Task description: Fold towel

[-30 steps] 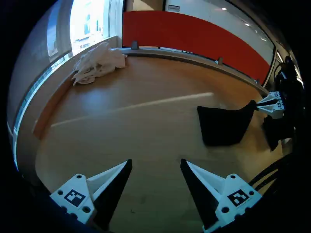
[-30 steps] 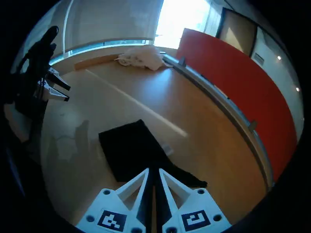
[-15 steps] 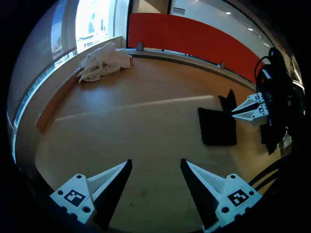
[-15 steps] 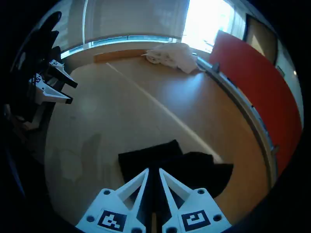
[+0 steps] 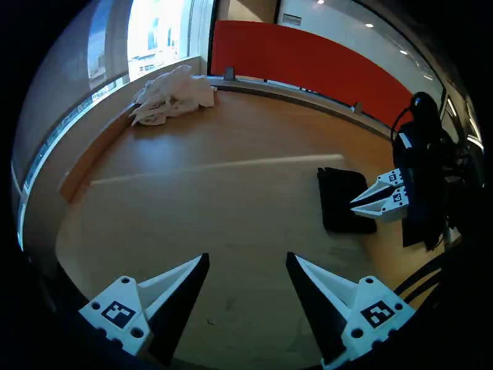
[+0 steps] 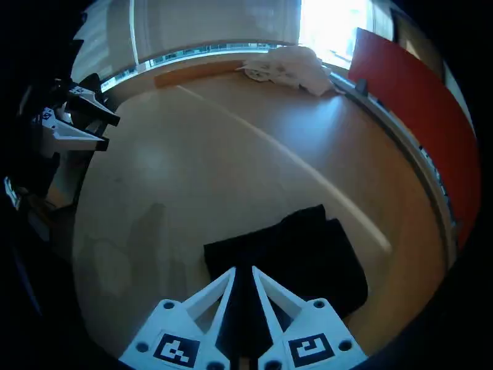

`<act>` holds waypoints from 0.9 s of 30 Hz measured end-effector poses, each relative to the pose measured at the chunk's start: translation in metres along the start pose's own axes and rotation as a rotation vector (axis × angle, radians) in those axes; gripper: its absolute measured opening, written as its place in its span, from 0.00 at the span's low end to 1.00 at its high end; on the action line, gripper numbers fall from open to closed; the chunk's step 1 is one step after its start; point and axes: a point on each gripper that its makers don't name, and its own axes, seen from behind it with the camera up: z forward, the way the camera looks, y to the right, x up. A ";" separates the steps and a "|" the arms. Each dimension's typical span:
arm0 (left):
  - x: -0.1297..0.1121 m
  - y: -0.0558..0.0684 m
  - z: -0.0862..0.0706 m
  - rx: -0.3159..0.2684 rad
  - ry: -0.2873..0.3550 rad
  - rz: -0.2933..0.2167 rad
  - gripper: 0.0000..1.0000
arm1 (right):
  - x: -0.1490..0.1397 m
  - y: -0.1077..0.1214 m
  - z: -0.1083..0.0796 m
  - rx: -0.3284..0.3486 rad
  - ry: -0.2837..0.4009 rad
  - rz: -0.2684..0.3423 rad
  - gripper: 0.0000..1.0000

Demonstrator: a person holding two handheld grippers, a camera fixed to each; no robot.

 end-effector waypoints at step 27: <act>0.006 0.008 0.008 0.006 -0.004 0.024 0.92 | -0.044 0.010 -0.030 -0.066 -0.007 0.079 0.68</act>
